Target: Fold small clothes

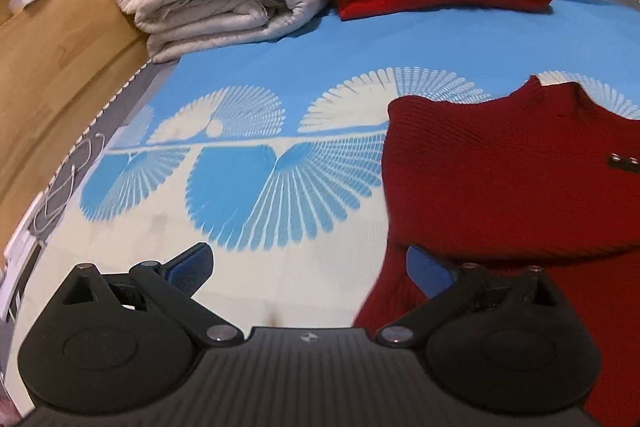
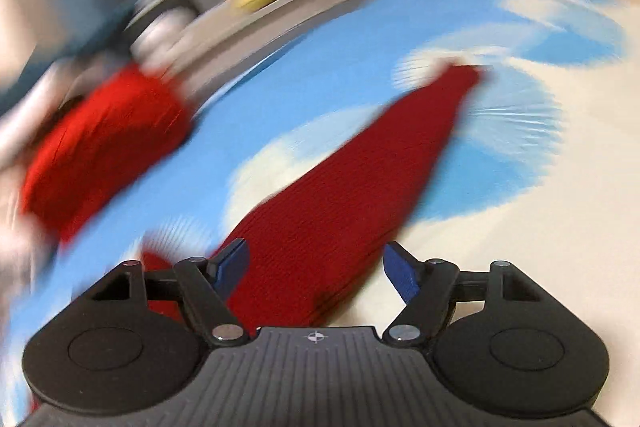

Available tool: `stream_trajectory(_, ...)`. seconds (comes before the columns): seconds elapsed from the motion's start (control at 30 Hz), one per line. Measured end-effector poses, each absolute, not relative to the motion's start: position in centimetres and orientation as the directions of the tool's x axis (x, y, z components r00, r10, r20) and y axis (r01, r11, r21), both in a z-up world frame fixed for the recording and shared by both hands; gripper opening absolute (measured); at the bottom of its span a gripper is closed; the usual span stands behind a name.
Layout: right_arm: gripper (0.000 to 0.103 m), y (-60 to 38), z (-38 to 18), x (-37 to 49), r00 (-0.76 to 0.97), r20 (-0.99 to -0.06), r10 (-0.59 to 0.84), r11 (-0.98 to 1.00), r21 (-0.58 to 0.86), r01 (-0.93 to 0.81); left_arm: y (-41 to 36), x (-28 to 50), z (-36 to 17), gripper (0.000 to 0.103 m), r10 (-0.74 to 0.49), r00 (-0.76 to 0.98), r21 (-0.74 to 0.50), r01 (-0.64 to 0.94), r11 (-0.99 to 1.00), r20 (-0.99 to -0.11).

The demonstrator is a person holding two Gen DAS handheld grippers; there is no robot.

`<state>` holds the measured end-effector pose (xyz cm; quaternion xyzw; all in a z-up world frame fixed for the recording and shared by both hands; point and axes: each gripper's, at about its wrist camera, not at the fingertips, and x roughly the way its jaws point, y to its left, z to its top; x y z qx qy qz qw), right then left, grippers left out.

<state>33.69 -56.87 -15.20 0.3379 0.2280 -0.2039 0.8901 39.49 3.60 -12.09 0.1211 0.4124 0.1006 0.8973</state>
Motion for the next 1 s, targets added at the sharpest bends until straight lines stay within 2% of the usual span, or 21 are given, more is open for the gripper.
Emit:
stream_trajectory(0.1,0.077,-61.6,-16.1,33.3,0.804,-0.527,-0.276,0.549,0.600,0.582,3.9,38.0,-12.7,0.103,0.318,0.637,0.308,-0.131,0.942,-0.702)
stream_trajectory(0.17,0.077,-64.0,-17.0,34.5,0.784,-0.550,-0.288,0.495,0.615,0.614,4.7,38.1,-13.5,0.103,0.322,0.613,0.280,-0.166,0.945,-0.722)
stream_trajectory(0.3,0.078,-67.4,-18.3,36.8,0.720,-0.609,-0.333,0.418,0.589,0.691,7.0,39.8,-15.7,0.103,0.370,0.544,0.271,-0.257,0.928,-0.753)
stream_trajectory(0.4,0.083,-68.7,-19.0,38.4,0.704,-0.623,-0.341,0.390,0.588,0.709,8.9,41.0,-17.2,0.103,0.456,0.497,0.327,-0.329,0.886,-0.738)
stream_trajectory(0.5,0.085,-69.0,-19.7,40.2,0.682,-0.621,-0.386,0.406,0.550,0.730,11.4,42.4,-18.6,0.103,0.492,0.421,0.333,-0.396,0.856,-0.762)
stream_trajectory(0.53,0.082,-68.6,-19.7,40.8,0.680,-0.611,-0.405,0.431,0.528,0.731,12.4,42.7,-18.9,0.103,0.505,0.397,0.336,-0.422,0.842,-0.767)
stream_trajectory(0.57,0.071,-68.4,-19.7,41.3,0.669,-0.616,-0.415,0.446,0.504,0.740,13.4,43.0,-19.2,0.103,0.520,0.371,0.342,-0.448,0.826,-0.769)
stream_trajectory(0.6,0.007,-68.2,-19.5,41.4,0.676,-0.607,-0.417,0.452,0.507,0.734,14.1,43.2,-19.2,0.103,0.527,0.359,0.341,-0.466,0.816,-0.770)
stream_trajectory(0.7,0.006,-68.4,-18.2,39.3,0.728,-0.534,-0.431,0.423,0.593,0.685,15.8,43.2,-18.8,0.103,0.541,0.342,0.343,-0.494,0.799,-0.768)
stream_trajectory(0.87,0.006,-66.9,-14.2,34.3,0.746,-0.439,-0.501,0.432,0.620,0.655,17.0,42.9,-17.8,0.103,0.532,0.343,0.319,-0.515,0.795,-0.774)
stream_trajectory(1.0,0.005,-66.2,-13.1,31.5,0.689,-0.445,-0.572,0.410,0.572,0.710,17.0,42.7,-17.1,0.103,0.493,0.355,0.271,-0.519,0.810,-0.795)
